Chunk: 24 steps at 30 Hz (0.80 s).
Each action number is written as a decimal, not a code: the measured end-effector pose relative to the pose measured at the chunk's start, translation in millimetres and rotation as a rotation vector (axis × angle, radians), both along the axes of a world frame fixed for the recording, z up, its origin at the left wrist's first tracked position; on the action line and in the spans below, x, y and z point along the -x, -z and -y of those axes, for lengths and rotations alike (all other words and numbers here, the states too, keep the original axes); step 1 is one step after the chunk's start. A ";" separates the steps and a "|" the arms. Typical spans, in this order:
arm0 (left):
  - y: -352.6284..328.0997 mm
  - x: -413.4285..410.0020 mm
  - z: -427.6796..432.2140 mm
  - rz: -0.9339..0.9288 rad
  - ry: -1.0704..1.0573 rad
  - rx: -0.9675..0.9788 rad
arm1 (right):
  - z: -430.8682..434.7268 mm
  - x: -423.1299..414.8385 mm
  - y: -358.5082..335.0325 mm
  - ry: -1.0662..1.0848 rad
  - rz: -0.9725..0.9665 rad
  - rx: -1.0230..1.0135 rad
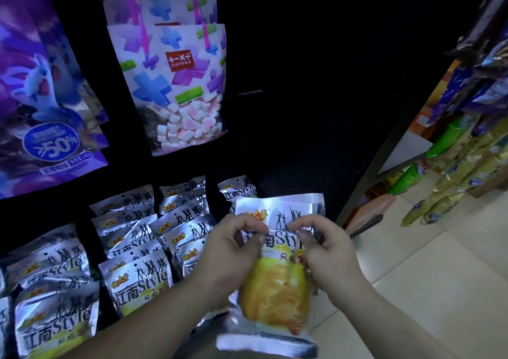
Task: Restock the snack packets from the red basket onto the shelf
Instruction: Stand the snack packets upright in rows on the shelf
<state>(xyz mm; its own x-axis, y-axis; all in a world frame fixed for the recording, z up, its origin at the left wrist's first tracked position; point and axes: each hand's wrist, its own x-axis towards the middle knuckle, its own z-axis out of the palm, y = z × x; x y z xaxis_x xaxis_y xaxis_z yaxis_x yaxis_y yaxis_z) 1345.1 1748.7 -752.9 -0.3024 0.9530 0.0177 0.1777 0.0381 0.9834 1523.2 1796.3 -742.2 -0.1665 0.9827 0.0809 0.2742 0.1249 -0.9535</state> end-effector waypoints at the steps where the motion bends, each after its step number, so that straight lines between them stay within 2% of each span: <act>1: 2.9 -2.0 1.7 -0.025 0.066 0.020 | -2.2 -4.0 5.2 0.012 0.009 0.009; 4: 13.5 -9.1 7.7 -0.081 0.219 0.127 | -8.5 -15.2 21.1 0.017 0.091 0.044; 6: 19.9 -13.7 10.1 -0.047 0.220 0.187 | -6.8 -17.1 28.2 0.003 0.146 0.075; 14: 46.3 20.2 -0.6 0.139 0.050 0.351 | -25.2 18.1 62.4 -0.110 0.107 0.313; 18: 53.8 54.7 -3.3 0.173 -0.093 0.362 | -59.6 44.5 84.8 -0.269 0.139 0.375; 21: 56.5 73.1 -20.9 0.213 -0.122 0.349 | -78.7 59.4 95.7 -0.366 0.090 0.454; 24: 64.3 76.2 -49.8 0.271 -0.086 0.337 | -93.5 60.7 98.5 -0.385 -0.117 0.497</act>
<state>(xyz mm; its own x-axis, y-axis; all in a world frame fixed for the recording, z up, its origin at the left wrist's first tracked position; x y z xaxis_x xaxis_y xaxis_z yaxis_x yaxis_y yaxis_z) 1268.9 1798.5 -817.1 -0.3316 0.8630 -0.3811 -0.1030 0.3684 0.9239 1462.5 1889.9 -840.7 -0.5327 0.7792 -0.3304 0.1884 -0.2713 -0.9439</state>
